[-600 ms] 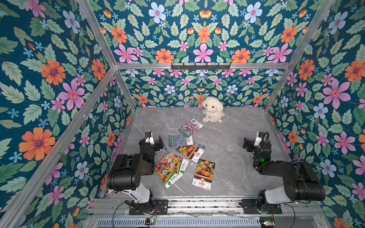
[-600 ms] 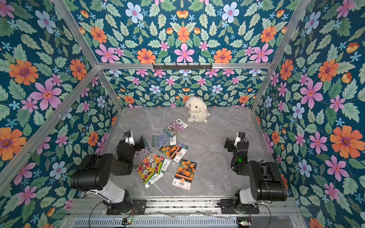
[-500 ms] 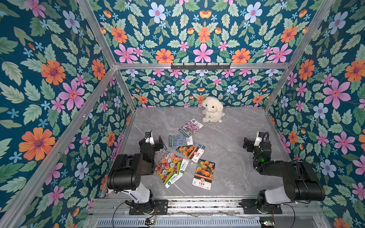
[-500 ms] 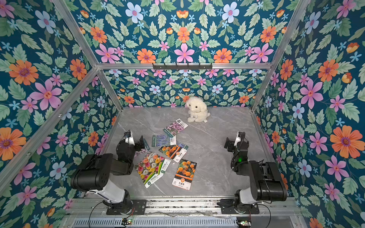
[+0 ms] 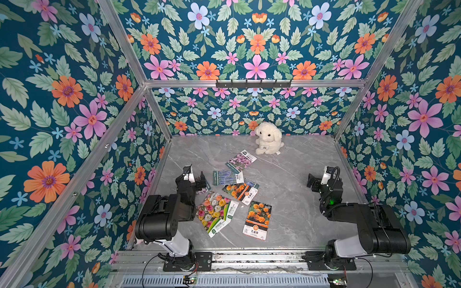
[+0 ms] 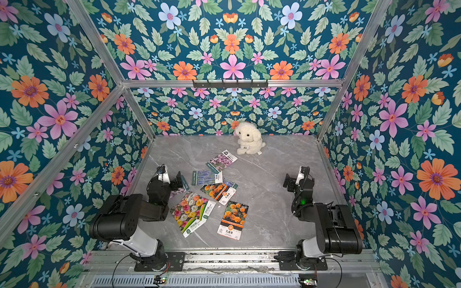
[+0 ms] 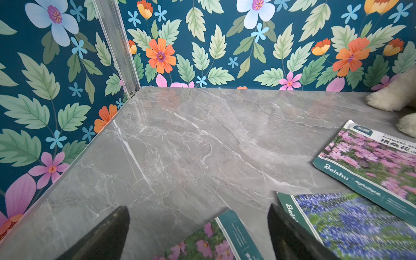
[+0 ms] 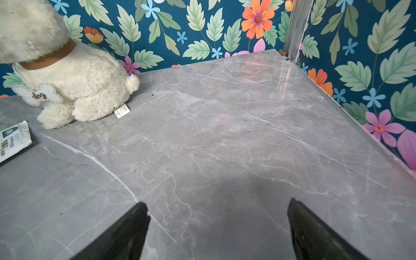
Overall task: Arrange the seed packets in a row
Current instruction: Pick up the seed packet from the center of the board.
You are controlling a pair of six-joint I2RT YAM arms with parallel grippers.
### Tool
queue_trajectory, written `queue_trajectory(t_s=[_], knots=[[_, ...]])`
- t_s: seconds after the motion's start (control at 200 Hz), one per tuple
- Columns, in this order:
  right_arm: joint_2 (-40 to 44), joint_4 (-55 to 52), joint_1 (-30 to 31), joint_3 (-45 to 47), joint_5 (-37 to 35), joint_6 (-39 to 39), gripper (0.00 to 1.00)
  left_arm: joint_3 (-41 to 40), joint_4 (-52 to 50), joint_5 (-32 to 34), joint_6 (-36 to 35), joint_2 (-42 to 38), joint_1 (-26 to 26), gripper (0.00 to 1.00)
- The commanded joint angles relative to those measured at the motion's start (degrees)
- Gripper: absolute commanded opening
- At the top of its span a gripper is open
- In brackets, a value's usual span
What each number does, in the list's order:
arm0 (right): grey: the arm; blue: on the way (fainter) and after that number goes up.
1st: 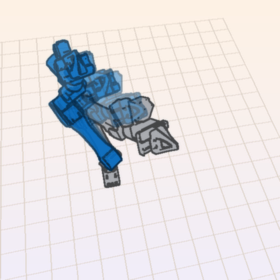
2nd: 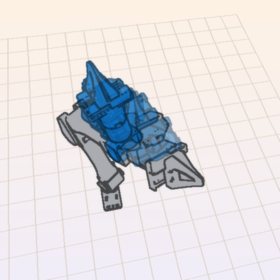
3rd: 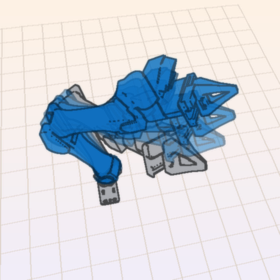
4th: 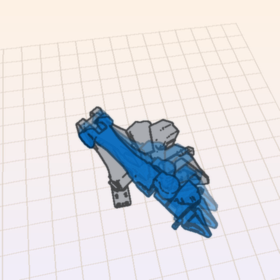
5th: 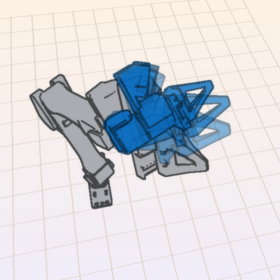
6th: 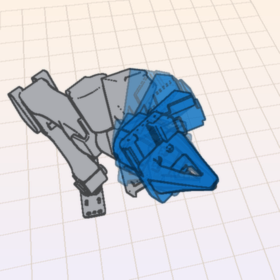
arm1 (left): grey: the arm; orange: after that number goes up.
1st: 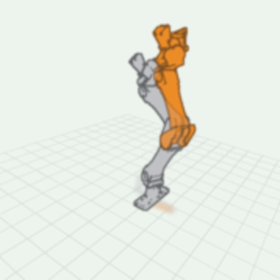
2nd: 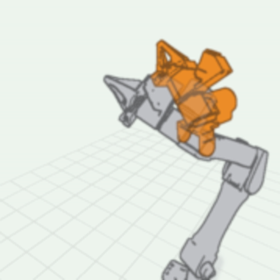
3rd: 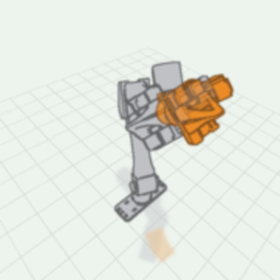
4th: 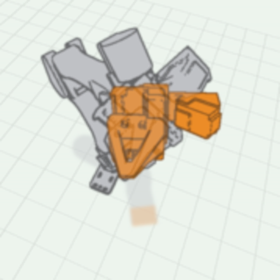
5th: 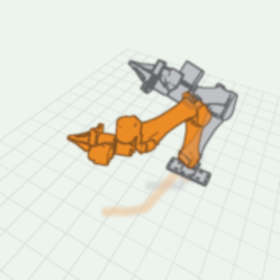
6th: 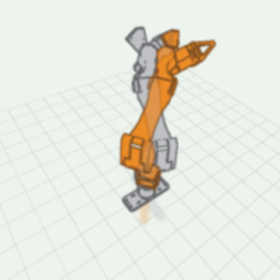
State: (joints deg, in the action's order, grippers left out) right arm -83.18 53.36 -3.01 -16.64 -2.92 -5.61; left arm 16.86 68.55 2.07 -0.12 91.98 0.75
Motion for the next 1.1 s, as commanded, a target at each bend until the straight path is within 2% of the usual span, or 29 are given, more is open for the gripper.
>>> queue_trajectory(t_s=[0.0, 0.525, 0.7, 0.88, 0.955, 1.09], knots=[[0.21, 0.27, 0.02, -0.06, 0.61, 0.37, 0.99, 0.2, 0.07, 0.19, 0.12, -0.12, -0.14, 1.0], [0.21, 0.31, 0.02, -0.1, 0.56, 0.35, 0.99, -0.08, 0.57, 0.31, 0.09, -0.21, -0.09, 1.0], [2.34, 0.55, 0.02, 0.79, 0.32, 0.15, 0.99, -1.85, 0.68, 5.63, 1.89, -4.13, -0.14, 1.0], [16.87, -17.24, 0.02, -2.31, -3.62, -1.85, 0.99, 0.77, -14.78, 7.74, 4.78, -14.81, -0.14, 1.0], [23.16, -25.36, 0.01, -4.8, -5.48, -6.38, 0.99, 2.75, -22.45, 7.86, 8.32, -19.04, -0.14, 1.0], [30.42, -46.79, 0.02, -13.08, -8.58, -16.22, 0.99, 9.88, -41.21, 6.37, 17.85, -25.11, -0.14, 1.0]])
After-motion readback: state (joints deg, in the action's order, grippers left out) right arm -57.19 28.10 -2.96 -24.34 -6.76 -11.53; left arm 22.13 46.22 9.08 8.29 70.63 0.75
